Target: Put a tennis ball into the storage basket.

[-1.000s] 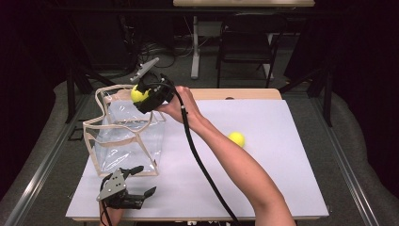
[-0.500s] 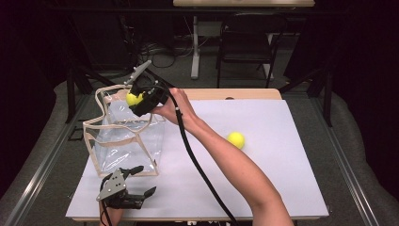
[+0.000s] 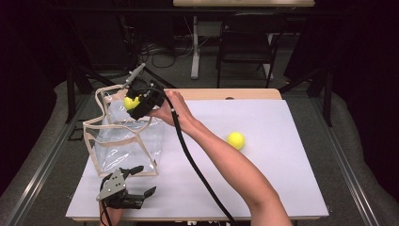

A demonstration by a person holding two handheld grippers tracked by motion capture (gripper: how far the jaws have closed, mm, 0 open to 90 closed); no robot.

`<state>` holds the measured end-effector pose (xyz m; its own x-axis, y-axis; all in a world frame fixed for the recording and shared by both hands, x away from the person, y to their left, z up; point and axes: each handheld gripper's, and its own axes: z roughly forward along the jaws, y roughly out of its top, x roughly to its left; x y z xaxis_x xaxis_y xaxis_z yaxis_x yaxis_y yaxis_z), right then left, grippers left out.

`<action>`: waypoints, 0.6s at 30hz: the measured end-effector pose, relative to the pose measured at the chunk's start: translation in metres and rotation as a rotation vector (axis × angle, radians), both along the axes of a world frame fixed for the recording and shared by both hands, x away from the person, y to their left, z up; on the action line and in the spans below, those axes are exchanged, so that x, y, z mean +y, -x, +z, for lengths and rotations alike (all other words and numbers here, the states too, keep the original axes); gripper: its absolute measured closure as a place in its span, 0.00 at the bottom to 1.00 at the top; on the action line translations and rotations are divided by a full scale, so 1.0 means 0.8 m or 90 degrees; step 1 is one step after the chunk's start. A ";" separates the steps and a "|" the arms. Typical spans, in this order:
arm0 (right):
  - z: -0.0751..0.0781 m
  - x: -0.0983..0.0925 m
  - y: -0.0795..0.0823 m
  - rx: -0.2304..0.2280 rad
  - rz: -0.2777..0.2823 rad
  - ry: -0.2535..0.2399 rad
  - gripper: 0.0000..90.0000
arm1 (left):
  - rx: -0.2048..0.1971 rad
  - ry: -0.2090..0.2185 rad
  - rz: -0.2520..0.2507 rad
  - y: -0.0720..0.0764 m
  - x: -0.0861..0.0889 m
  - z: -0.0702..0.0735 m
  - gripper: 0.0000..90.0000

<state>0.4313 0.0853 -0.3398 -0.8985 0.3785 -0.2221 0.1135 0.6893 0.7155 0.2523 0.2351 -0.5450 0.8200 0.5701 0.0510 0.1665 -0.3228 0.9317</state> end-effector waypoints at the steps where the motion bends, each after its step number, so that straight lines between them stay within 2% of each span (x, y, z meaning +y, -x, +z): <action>1: -0.001 0.001 0.000 0.003 0.000 0.002 0.29 | 0.000 0.001 0.001 0.000 0.000 0.000 0.18; 18: -0.013 0.010 -0.001 0.022 0.006 0.023 0.29 | 0.001 0.001 -0.001 0.000 0.000 0.000 0.18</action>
<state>0.4319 0.0929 -0.3504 -0.9097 0.3618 -0.2038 0.1310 0.7159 0.6858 0.2523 0.2350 -0.5450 0.8209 0.5690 0.0494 0.1668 -0.3217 0.9320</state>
